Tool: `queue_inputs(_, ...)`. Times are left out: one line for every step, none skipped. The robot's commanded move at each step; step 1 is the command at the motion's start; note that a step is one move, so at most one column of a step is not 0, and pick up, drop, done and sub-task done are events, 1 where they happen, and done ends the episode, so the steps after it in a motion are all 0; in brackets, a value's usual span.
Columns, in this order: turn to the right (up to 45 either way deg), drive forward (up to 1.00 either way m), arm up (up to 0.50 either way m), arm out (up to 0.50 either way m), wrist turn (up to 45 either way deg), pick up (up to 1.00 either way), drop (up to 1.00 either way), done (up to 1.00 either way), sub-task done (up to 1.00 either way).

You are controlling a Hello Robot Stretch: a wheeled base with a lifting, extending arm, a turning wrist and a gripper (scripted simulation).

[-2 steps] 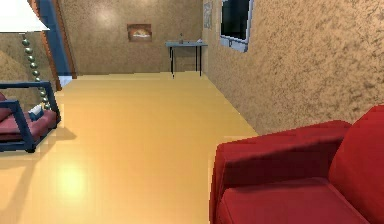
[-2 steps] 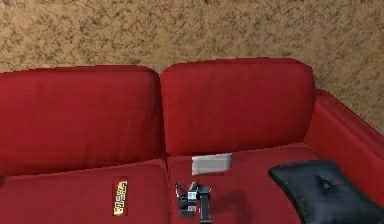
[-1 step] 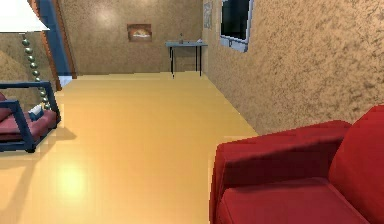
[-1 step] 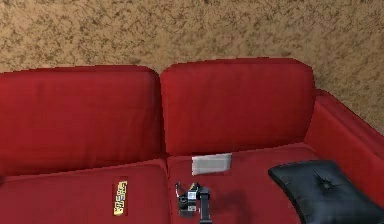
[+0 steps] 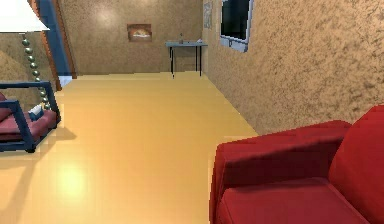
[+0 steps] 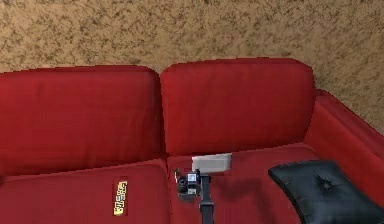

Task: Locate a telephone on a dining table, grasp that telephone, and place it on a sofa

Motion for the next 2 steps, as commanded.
queue_inputs(0.0,0.0,0.0,-0.08,0.0,0.0,0.0,0.0,0.0)
queue_inputs(0.0,0.0,0.0,0.0,0.0,0.0,0.0,1.0,0.0)
